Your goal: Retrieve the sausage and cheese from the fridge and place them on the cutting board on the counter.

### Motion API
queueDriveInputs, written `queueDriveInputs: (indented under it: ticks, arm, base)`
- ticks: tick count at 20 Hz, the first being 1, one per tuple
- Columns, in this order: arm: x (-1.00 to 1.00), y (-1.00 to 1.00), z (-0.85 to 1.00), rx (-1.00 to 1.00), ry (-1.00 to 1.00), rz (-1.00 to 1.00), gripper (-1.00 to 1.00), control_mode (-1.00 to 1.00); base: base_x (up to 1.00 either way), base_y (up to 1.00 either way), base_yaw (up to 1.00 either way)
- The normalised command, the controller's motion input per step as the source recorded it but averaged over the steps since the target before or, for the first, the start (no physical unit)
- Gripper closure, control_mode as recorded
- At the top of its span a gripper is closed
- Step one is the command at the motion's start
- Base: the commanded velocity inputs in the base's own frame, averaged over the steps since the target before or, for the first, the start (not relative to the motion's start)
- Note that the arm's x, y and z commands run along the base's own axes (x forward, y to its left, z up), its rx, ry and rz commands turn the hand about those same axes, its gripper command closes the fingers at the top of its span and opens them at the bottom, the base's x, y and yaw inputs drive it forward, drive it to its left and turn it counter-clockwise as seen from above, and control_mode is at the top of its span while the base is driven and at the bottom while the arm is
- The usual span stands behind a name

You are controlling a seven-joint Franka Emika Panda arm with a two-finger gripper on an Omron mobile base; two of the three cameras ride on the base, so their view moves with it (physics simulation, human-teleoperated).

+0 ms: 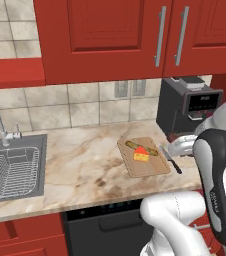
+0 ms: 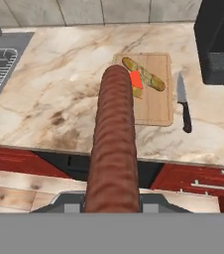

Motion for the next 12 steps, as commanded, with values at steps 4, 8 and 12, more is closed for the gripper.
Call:
queueDriveInputs:
  ticks: [4,8,12]
  arm:
    - [0.01,-0.14,-0.34,-0.03,-0.04,0.45,1.0,-1.0]
    - [0.11,0.07,-0.5,-0.02,0.0,0.52,1.0,-1.0]
    - [0.3,0.17,-0.5,-0.03,0.0,0.43,1.0,-1.0]
  base:
    - [0.0,0.0,0.0]
    - [0.0,0.0,0.0]
    - [0.0,0.0,0.0]
